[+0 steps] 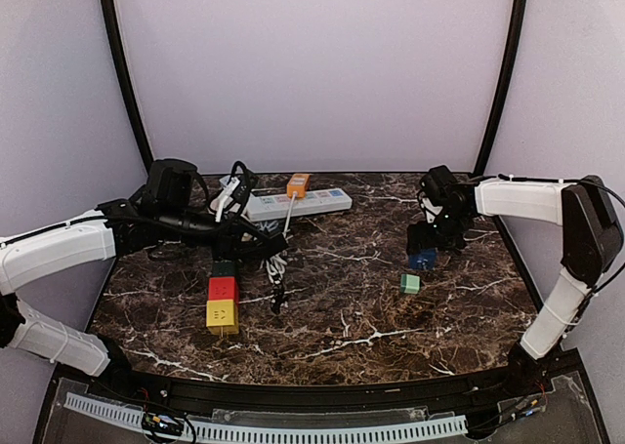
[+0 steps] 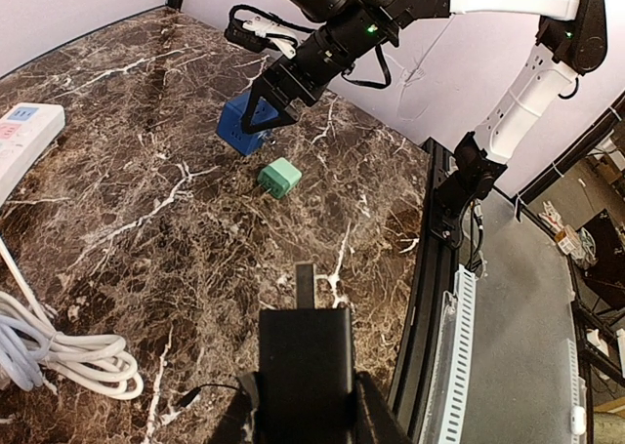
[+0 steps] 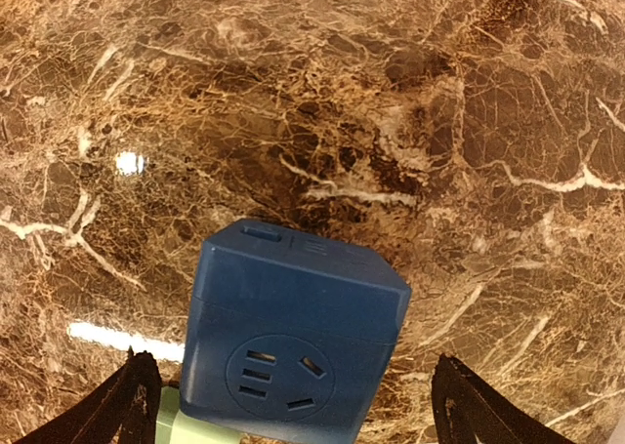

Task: Pull the plug off the socket
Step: Place the socket at the center of the board, then place the plug at the center of the board, then pick up the socket from the center of the board.

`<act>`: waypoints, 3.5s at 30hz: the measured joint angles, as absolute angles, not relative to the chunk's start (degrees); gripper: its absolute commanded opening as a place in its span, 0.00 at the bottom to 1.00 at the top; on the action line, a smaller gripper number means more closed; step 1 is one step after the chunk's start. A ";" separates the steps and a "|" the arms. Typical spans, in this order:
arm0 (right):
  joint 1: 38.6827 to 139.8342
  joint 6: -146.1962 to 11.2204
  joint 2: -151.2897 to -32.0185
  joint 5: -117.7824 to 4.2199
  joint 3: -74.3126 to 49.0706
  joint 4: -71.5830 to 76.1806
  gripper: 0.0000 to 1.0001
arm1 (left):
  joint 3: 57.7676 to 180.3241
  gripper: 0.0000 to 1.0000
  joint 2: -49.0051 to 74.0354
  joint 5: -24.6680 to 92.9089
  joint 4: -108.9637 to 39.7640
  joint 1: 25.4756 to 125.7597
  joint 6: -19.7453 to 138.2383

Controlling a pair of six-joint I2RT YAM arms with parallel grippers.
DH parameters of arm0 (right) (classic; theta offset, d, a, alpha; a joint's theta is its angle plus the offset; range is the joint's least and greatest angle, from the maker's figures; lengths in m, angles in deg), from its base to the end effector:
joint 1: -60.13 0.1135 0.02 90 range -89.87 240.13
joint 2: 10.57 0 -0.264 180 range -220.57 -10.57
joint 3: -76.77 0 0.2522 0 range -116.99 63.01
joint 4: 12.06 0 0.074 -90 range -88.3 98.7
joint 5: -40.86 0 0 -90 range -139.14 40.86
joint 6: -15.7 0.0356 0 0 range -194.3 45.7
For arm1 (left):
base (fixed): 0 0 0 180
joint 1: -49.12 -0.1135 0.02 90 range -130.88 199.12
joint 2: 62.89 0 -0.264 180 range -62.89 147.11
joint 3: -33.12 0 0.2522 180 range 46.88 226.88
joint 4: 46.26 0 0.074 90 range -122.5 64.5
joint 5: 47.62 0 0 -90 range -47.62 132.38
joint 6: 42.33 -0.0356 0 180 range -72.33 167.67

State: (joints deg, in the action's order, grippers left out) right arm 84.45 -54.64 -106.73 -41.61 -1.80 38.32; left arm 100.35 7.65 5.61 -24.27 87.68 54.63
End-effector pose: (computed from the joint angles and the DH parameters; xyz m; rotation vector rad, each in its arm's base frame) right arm 0.3024 0.1315 0.1984 -0.0762 2.7357 0.0325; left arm 0.2029 -0.1890 0.3040 0.9789 1.8655 -1.1370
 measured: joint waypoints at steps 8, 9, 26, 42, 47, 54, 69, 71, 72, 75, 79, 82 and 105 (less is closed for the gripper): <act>85.02 -55.84 -100.48 -45.54 0.51 37.34 0.90 | 100.35 0.01 7.83 5.72 -24.27 87.68 54.63; 85.63 -56.06 -98.25 -46.20 0.95 37.21 0.90 | 100.35 0.01 8.07 5.80 -24.27 87.68 54.63; 124.03 -52.00 -81.01 -51.93 9.12 12.99 0.75 | 100.28 0.01 11.19 2.26 -26.63 88.41 57.01; 131.02 -54.73 -101.12 -41.70 5.02 -2.85 0.29 | 98.62 0.01 11.24 -5.39 -33.25 88.41 60.33; 131.61 -54.77 -102.34 -41.63 4.53 -5.56 0.00 | 98.45 0.11 11.24 -4.75 -33.67 88.41 60.33; 132.49 -52.70 -99.13 -36.06 4.75 -3.23 0.00 | 98.49 0.92 11.24 2.94 -29.80 88.52 58.54; 122.26 -46.03 -86.58 -27.27 1.37 19.48 0.00 | 92.61 0.91 4.09 38.76 -18.96 88.60 62.54; 118.94 -45.62 -85.75 -28.02 3.44 20.99 0.00 | 88.94 0.91 1.99 41.85 -17.75 88.60 64.88; 117.69 -45.48 -85.58 -28.41 4.32 21.69 0.00 | 87.21 0.93 1.05 42.94 -16.94 88.60 66.21; 113.82 -45.68 -85.64 -29.96 6.81 23.37 0.00 | 83.19 0.97 -1.75 45.39 -14.52 88.62 69.62; 110.19 -47.19 -86.56 -31.62 8.05 24.36 0.00 | 80.79 0.99 -5.07 47.05 -12.64 88.62 73.12; 107.97 -48.89 -88.18 -33.37 8.14 23.75 0.00 | 80.33 0.99 -5.59 48.08 -11.87 88.62 74.45; 96.82 -52.54 -99.13 -39.12 8.14 22.28 0.17 | 78.34 0.99 5.90 42.28 -16.88 89.52 80.48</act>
State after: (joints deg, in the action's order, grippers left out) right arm 96.82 -52.54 -99.13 -39.12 8.14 22.28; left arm 78.34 5.90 42.28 -16.88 89.52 80.48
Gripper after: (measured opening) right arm 0.100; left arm 0.987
